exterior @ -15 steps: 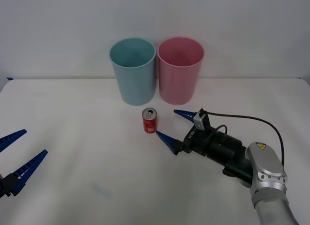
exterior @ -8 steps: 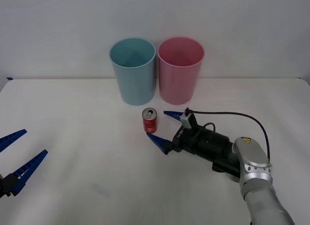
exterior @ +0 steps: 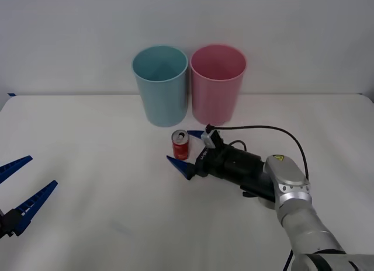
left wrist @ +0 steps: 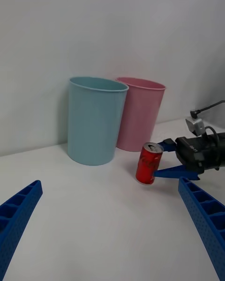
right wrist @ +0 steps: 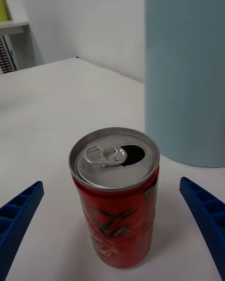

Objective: Grasp the object on the table and drop it into the matching bin: aluminum can to the light blue bin, PET bottle to the pink bin.

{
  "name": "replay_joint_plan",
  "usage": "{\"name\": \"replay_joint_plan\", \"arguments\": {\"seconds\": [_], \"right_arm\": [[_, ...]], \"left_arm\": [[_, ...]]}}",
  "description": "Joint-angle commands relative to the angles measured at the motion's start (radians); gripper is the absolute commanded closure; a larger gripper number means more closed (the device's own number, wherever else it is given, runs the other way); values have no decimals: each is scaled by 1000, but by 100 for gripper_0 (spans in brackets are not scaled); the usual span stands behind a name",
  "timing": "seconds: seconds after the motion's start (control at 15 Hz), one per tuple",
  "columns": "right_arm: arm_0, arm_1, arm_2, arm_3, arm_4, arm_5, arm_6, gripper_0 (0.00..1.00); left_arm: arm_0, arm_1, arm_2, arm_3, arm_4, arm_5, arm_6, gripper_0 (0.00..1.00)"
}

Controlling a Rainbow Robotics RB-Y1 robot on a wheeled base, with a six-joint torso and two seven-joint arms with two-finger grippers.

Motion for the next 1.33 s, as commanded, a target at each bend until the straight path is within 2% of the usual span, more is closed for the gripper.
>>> {"name": "replay_joint_plan", "arguments": {"seconds": [0.07,0.47,0.53,0.6,0.67,1.33], "right_arm": [[-1,9,43,0,-19,54,0,0],[-1,11,63,0,-19,82,2,0],[0,11,68,0,-20,85,3,62],[0,11,69,0,-25,90,2,96],[0,11,72,0,-29,93,3,100],[2,11,100,0,-56,71,-1,100]], "left_arm": [[0,0,0,0,0,0,0,0],[0,0,0,0,0,0,0,0],[0,0,0,0,0,0,0,0],[0,0,0,0,0,0,0,0],[0,0,0,0,0,0,0,0],[0,0,0,0,0,0,0,0]]}}
